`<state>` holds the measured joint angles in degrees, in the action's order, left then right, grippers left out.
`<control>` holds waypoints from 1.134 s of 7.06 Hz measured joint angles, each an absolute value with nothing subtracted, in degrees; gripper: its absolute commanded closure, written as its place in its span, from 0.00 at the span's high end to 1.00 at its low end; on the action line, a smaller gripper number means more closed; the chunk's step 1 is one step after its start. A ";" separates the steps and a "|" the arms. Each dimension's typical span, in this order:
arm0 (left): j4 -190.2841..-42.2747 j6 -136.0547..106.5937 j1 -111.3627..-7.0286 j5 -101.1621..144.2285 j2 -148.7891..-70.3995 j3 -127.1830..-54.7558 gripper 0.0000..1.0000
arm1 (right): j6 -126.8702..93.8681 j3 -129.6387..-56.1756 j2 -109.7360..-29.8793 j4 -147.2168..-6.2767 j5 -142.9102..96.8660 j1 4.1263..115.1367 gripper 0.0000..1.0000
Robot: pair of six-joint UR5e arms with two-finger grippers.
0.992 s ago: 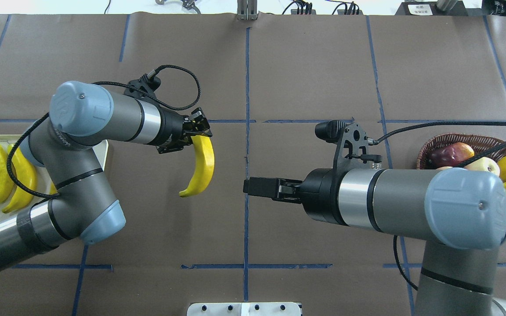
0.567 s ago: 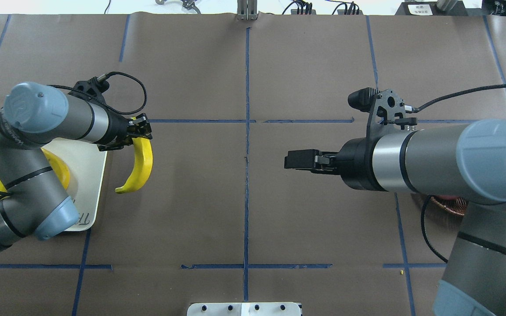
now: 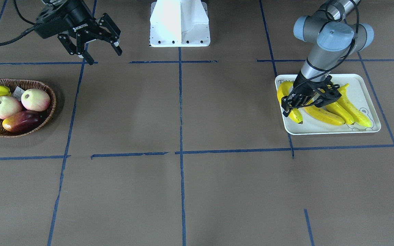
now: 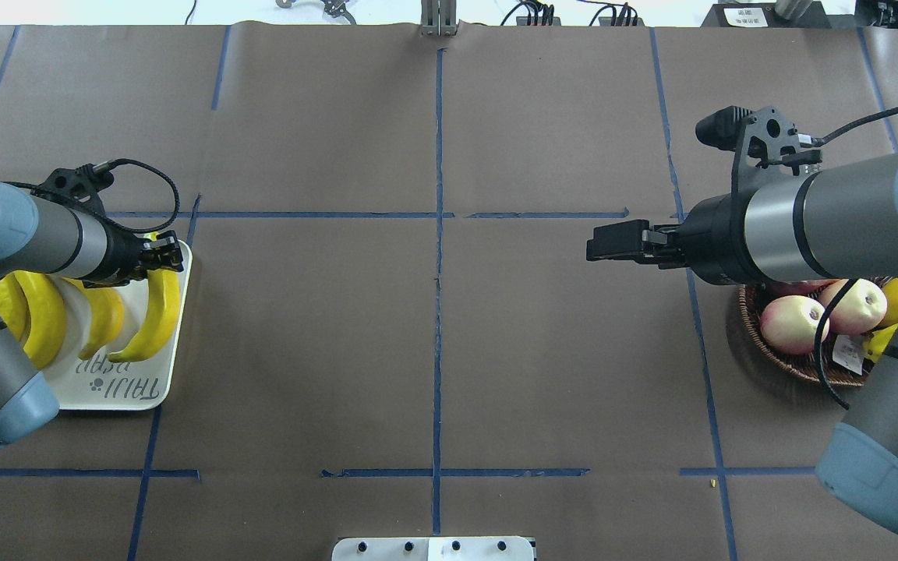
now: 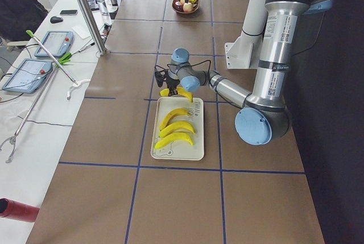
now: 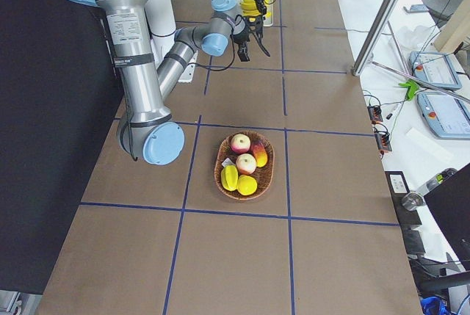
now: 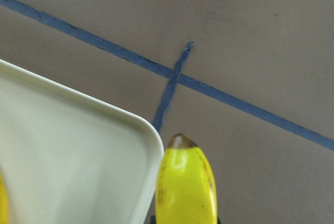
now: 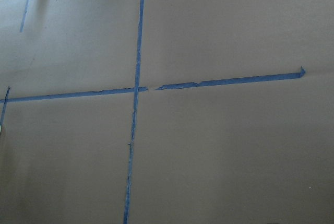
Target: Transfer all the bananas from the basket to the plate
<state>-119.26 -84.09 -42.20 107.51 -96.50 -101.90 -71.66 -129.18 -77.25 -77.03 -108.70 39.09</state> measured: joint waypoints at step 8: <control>-120.86 -78.03 -45.34 106.38 -93.53 -105.99 1.00 | -58.11 -123.30 -80.94 -78.68 -119.44 53.57 1.00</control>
<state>-120.86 -78.03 -45.34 106.38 -93.53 -105.99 -58.11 -123.30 -80.94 -78.68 -119.44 53.57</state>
